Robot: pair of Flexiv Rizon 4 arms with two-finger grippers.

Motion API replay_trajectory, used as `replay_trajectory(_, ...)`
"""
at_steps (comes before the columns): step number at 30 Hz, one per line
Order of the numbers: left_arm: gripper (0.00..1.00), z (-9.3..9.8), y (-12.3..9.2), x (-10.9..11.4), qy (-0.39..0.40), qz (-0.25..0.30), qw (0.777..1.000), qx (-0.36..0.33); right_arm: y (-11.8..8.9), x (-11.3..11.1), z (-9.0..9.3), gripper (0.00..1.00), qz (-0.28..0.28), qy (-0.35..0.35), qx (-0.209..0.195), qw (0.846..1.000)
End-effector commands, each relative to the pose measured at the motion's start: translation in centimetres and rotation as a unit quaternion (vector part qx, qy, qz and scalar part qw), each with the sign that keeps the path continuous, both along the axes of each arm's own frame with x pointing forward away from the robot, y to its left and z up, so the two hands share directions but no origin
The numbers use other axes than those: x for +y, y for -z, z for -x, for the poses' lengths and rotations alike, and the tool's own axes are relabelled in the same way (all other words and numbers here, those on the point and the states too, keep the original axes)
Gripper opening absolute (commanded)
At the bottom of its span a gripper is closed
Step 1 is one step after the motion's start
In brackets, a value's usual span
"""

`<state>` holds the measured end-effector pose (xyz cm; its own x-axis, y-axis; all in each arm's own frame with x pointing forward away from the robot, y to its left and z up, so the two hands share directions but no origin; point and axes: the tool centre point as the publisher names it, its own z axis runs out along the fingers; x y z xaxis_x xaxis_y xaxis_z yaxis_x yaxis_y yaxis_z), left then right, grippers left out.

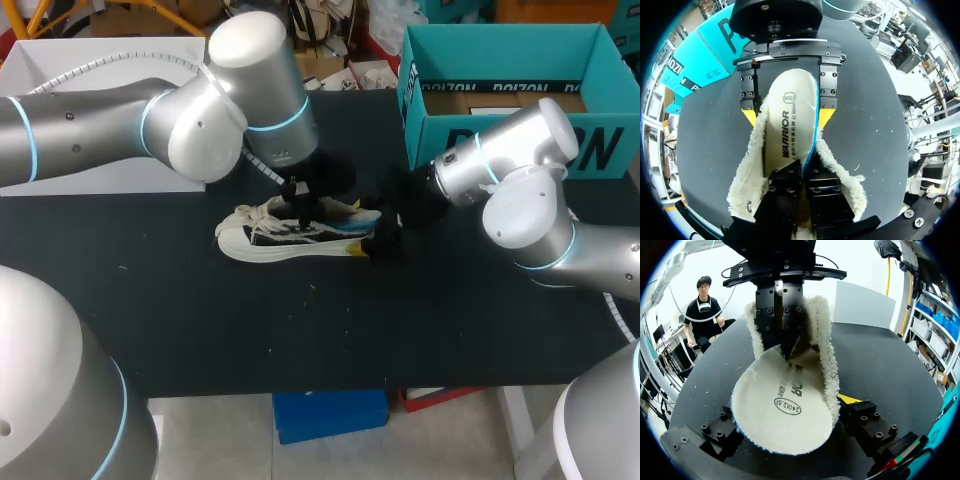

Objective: Take the shoe out of the shoebox, open the shoe tongue, remove and reinsert the insole, then place the shoe into the shoebox

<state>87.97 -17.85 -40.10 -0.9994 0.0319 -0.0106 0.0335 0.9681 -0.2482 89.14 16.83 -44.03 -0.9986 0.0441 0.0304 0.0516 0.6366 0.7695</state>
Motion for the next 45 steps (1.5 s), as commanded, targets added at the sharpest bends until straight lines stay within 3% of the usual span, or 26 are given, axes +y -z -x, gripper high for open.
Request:
replay_trajectory(1,0.56,-0.5,0.5,-1.2,0.008,-0.003,1.000,-0.007,0.1,0.2,0.1,0.00,0.001,0.000,0.000,1.000)
replay_trajectory(2,0.65,-0.5,0.5,-1.4,0.011,-0.004,1.000,-0.008,0.1,0.2,0.1,0.00,0.001,0.000,0.000,1.000)
replay_trajectory(3,0.97,-0.4,0.5,-1.6,0.013,-0.005,1.000,-0.012,0.1,0.2,0.1,0.00,0.001,0.000,0.000,1.000)
replay_trajectory(4,1.00,-0.4,0.5,-1.8,0.015,-0.006,1.000,-0.016,0.1,0.2,0.1,0.00,0.001,0.000,0.000,1.000)
replay_trajectory(23,1.00,-0.1,1.0,-3.8,0.022,-0.018,0.997,-0.068,0.1,0.2,0.1,0.00,0.001,0.000,0.000,1.000)
replay_trajectory(28,0.86,-0.2,0.9,-4.2,0.021,-0.015,0.997,-0.079,0.1,0.2,0.1,0.00,0.001,0.000,0.000,1.000)
replay_trajectory(31,0.49,-0.3,0.6,-4.4,0.019,-0.013,0.996,-0.087,0.1,0.2,0.1,0.00,0.001,0.000,0.000,1.000)
replay_trajectory(33,0.49,-0.3,0.5,-4.6,0.019,-0.012,0.995,-0.095,0.1,0.2,0.1,0.00,0.001,0.000,0.000,1.000)
replay_trajectory(34,0.60,-0.2,0.4,-4.6,0.019,-0.012,0.995,-0.096,0.1,0.2,0.1,0.00,0.001,0.000,0.000,1.000)
replay_trajectory(35,0.59,-0.2,0.4,-4.7,0.020,-0.012,0.995,-0.100,0.1,0.2,0.1,0.00,0.001,0.000,0.000,1.000)
replay_trajectory(36,0.49,-0.2,0.3,-4.7,0.020,-0.014,0.994,-0.103,0.1,0.2,0.1,0.00,0.001,0.000,0.000,1.000)
replay_trajectory(42,0.44,-0.2,0.4,-5.0,0.017,-0.013,0.994,-0.107,0.1,0.2,0.1,0.00,0.001,0.000,0.000,1.000)
replay_trajectory(45,0.34,-0.3,0.3,-5.0,0.015,-0.011,0.994,-0.107,0.1,0.2,0.1,0.00,0.001,0.000,0.000,1.000)
